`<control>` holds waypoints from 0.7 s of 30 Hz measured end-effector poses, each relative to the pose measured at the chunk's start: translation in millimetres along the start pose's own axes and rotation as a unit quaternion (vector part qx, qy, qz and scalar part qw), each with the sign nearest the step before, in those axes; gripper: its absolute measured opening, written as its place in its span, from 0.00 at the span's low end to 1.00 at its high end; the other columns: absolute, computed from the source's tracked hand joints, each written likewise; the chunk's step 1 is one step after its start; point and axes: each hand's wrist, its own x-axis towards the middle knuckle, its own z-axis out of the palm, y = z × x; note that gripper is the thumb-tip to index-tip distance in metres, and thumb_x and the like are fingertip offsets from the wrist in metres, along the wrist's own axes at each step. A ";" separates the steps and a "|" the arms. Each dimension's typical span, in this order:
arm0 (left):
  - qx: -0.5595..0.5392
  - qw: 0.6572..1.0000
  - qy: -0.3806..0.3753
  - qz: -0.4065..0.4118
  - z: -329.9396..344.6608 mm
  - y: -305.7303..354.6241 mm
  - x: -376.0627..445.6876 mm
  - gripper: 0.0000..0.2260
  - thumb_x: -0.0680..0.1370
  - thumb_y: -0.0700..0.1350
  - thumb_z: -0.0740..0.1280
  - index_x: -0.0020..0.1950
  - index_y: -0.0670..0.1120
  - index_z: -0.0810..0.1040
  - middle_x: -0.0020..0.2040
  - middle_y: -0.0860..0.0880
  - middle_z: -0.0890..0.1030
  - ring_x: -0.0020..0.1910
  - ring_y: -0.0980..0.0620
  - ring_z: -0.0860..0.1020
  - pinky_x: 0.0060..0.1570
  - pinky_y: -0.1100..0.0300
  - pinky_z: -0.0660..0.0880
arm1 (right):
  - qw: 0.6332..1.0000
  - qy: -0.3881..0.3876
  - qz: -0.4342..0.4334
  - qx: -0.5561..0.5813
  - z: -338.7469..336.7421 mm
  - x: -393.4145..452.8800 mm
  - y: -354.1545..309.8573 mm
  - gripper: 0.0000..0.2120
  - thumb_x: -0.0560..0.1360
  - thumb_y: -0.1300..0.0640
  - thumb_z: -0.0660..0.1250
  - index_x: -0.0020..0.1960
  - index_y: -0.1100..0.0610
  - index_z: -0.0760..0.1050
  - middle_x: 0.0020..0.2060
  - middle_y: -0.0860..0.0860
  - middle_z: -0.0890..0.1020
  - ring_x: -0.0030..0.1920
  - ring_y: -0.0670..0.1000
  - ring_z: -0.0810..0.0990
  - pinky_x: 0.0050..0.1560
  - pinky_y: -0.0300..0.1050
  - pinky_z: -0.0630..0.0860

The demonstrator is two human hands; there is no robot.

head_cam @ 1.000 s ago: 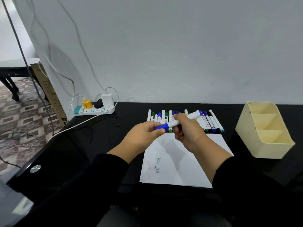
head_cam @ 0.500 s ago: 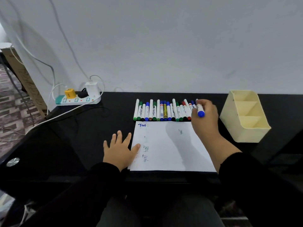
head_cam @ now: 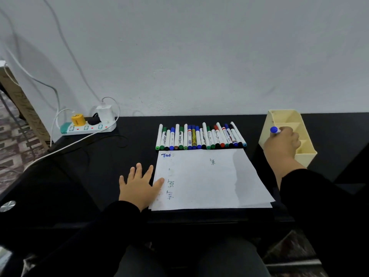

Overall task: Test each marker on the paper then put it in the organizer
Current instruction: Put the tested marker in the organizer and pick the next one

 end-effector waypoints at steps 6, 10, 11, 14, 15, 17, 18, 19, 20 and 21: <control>0.015 1.000 -0.008 -0.008 0.8 1.1 3.0 0.29 0.78 0.66 0.45 0.77 0.58 0.46 0.78 0.49 0.43 0.76 0.48 0.43 0.72 0.42 0.42 | 0.988 -0.087 -0.009 -0.128 -4.0 24.3 -2.6 0.18 0.81 0.59 0.56 0.70 0.63 0.65 0.63 0.63 0.71 0.64 0.61 0.70 0.65 0.52 0.67; 0.015 1.000 -0.005 -0.007 0.5 1.8 2.1 0.29 0.78 0.66 0.45 0.77 0.58 0.46 0.78 0.48 0.43 0.76 0.48 0.43 0.72 0.43 0.41 | 0.986 -0.092 0.000 -0.142 1.9 22.4 -5.5 0.23 0.80 0.58 0.58 0.74 0.54 0.59 0.57 0.58 0.72 0.58 0.55 0.74 0.55 0.45 0.74; 0.014 1.000 -0.004 -0.007 0.2 2.0 1.9 0.29 0.78 0.66 0.45 0.77 0.58 0.46 0.78 0.48 0.44 0.76 0.48 0.43 0.72 0.43 0.41 | 0.986 -0.086 -0.003 -0.140 4.3 21.0 -6.7 0.23 0.80 0.58 0.58 0.74 0.55 0.60 0.57 0.58 0.73 0.58 0.55 0.75 0.55 0.45 0.74; 0.012 1.000 -0.004 -0.006 -0.3 2.5 1.8 0.29 0.78 0.65 0.46 0.77 0.58 0.46 0.78 0.49 0.44 0.76 0.48 0.43 0.72 0.43 0.41 | 0.991 -0.091 0.028 -0.092 11.2 23.2 -5.2 0.17 0.81 0.55 0.57 0.67 0.61 0.69 0.54 0.61 0.76 0.58 0.59 0.76 0.59 0.50 0.73; 0.010 1.000 -0.003 -0.006 -0.2 2.3 1.6 0.29 0.78 0.65 0.46 0.77 0.58 0.46 0.78 0.49 0.44 0.76 0.48 0.43 0.72 0.43 0.41 | 0.994 -0.094 0.030 -0.045 13.6 21.9 -3.9 0.17 0.80 0.55 0.58 0.64 0.63 0.73 0.55 0.62 0.77 0.59 0.61 0.75 0.59 0.52 0.72; 0.009 1.000 -0.003 -0.007 0.1 2.0 1.5 0.29 0.78 0.65 0.46 0.77 0.58 0.47 0.78 0.49 0.44 0.76 0.48 0.43 0.72 0.43 0.41 | 0.995 -0.101 0.021 -0.017 13.9 17.8 -4.0 0.17 0.78 0.55 0.59 0.60 0.65 0.76 0.58 0.63 0.78 0.60 0.63 0.75 0.60 0.55 0.71; 0.010 1.000 -0.003 -0.008 0.3 1.9 1.4 0.29 0.78 0.65 0.46 0.77 0.58 0.47 0.78 0.49 0.44 0.76 0.48 0.43 0.72 0.43 0.41 | 0.994 -0.105 0.021 -0.026 14.1 18.1 -4.4 0.17 0.78 0.55 0.59 0.59 0.65 0.76 0.58 0.63 0.78 0.61 0.62 0.75 0.60 0.55 0.71; 0.012 1.000 -0.003 -0.008 0.7 2.0 1.8 0.29 0.78 0.65 0.46 0.77 0.58 0.46 0.78 0.49 0.43 0.76 0.48 0.43 0.72 0.43 0.41 | 0.993 -0.107 0.028 -0.038 13.0 16.9 -5.8 0.17 0.78 0.56 0.58 0.60 0.66 0.75 0.59 0.63 0.77 0.61 0.62 0.75 0.60 0.54 0.71; 0.013 1.000 -0.003 -0.008 1.0 1.9 2.1 0.29 0.78 0.65 0.46 0.77 0.58 0.46 0.78 0.49 0.43 0.76 0.48 0.43 0.72 0.43 0.42 | 0.992 -0.105 0.037 -0.059 13.2 16.6 -7.9 0.17 0.80 0.56 0.57 0.62 0.66 0.73 0.60 0.63 0.76 0.61 0.62 0.74 0.61 0.53 0.70; 0.013 1.000 -0.003 -0.008 1.2 1.9 2.3 0.29 0.78 0.66 0.46 0.77 0.58 0.46 0.78 0.49 0.43 0.76 0.48 0.43 0.72 0.43 0.42 | 0.991 -0.102 0.051 -0.076 11.8 15.6 -9.0 0.18 0.81 0.56 0.56 0.64 0.67 0.70 0.60 0.63 0.75 0.61 0.61 0.74 0.62 0.51 0.70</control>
